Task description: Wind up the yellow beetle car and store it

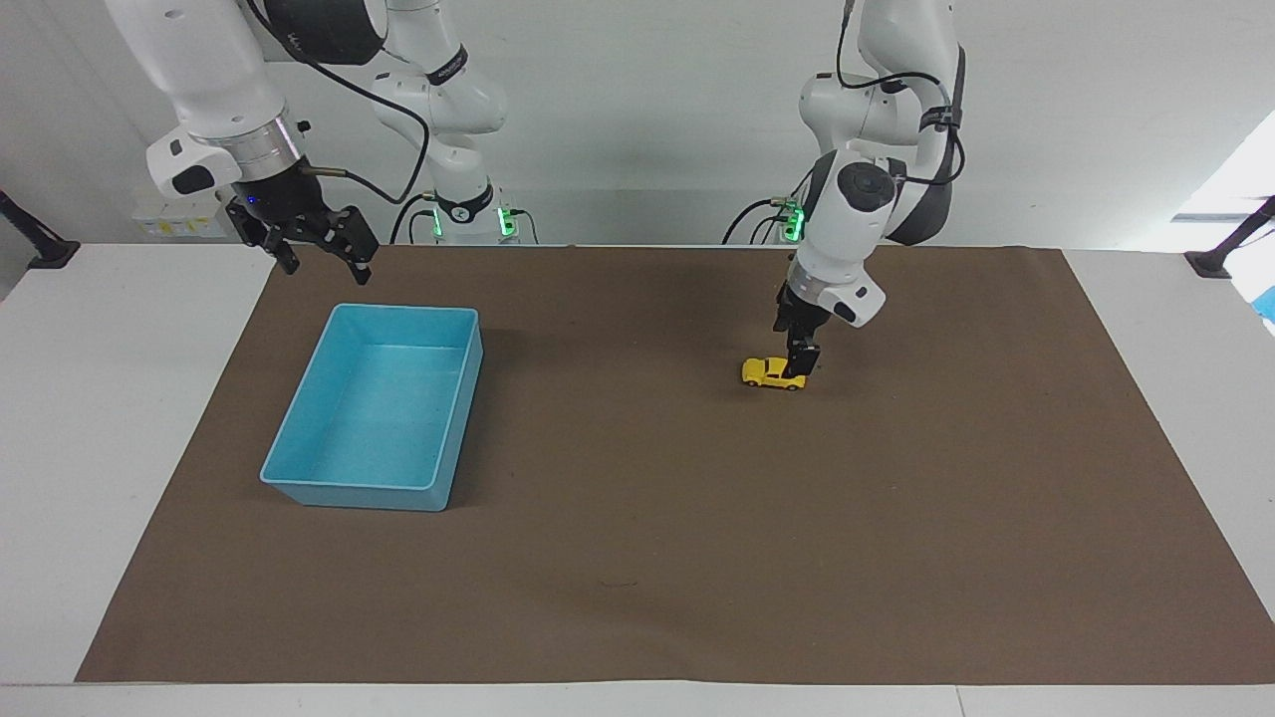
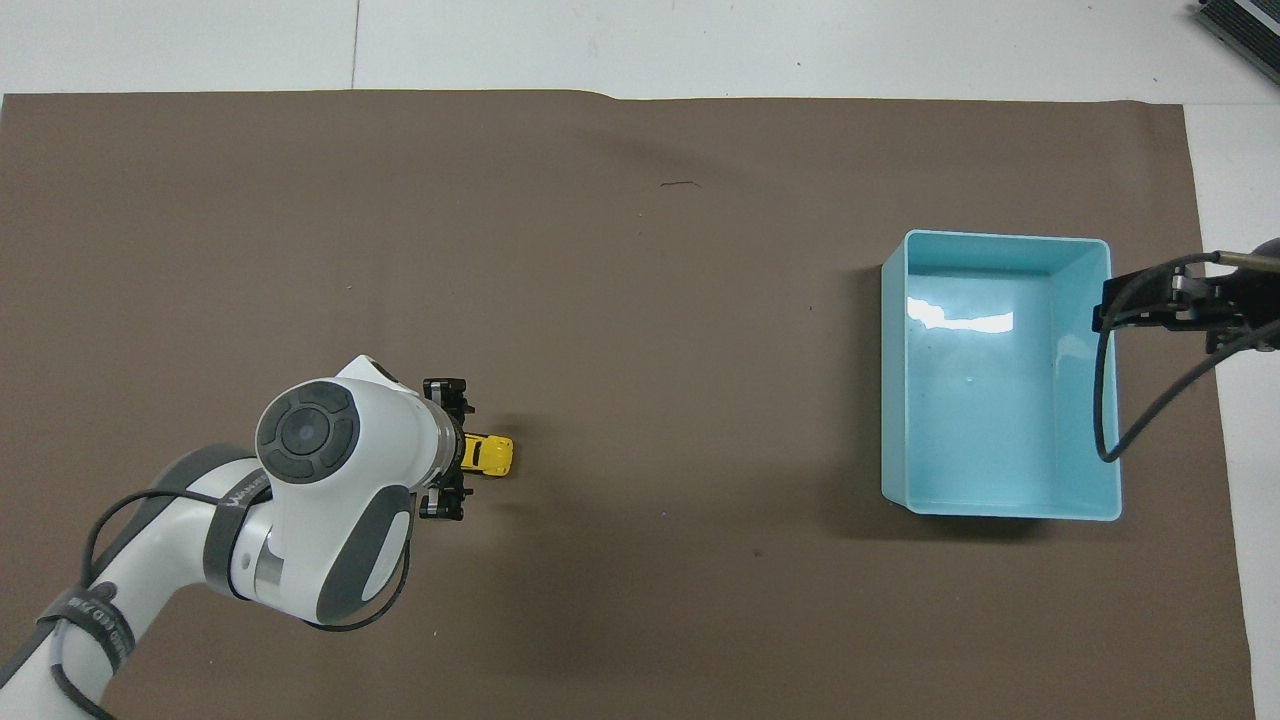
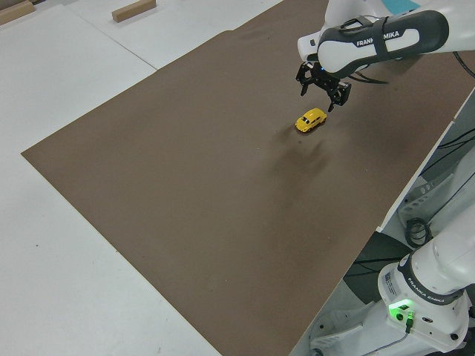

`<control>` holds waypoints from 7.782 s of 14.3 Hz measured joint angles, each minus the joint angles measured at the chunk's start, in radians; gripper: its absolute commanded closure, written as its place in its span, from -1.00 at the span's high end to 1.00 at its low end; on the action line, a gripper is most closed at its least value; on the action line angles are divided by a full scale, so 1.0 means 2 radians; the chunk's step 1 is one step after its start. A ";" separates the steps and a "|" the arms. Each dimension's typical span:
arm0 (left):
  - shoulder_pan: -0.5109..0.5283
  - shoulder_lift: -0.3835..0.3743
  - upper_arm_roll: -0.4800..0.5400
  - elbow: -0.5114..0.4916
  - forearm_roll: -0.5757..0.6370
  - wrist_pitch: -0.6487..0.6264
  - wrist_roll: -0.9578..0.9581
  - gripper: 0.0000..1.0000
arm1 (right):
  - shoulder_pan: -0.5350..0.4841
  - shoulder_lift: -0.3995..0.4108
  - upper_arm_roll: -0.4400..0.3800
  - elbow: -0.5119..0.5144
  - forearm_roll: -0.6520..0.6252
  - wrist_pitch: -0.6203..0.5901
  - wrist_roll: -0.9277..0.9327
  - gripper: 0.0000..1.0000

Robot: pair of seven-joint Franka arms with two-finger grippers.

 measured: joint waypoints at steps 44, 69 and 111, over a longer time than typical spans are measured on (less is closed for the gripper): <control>0.123 0.008 0.005 -0.029 -0.024 0.030 0.026 1.00 | 0.000 0.000 0.000 0.000 0.000 0.000 0.000 1.00; 0.146 0.021 0.014 0.056 -0.012 -0.036 0.043 1.00 | 0.003 -0.003 0.006 -0.037 0.003 0.005 0.026 1.00; 0.202 0.008 0.019 0.371 0.001 -0.248 0.801 1.00 | 0.185 0.120 0.007 -0.293 -0.137 0.391 0.965 -0.60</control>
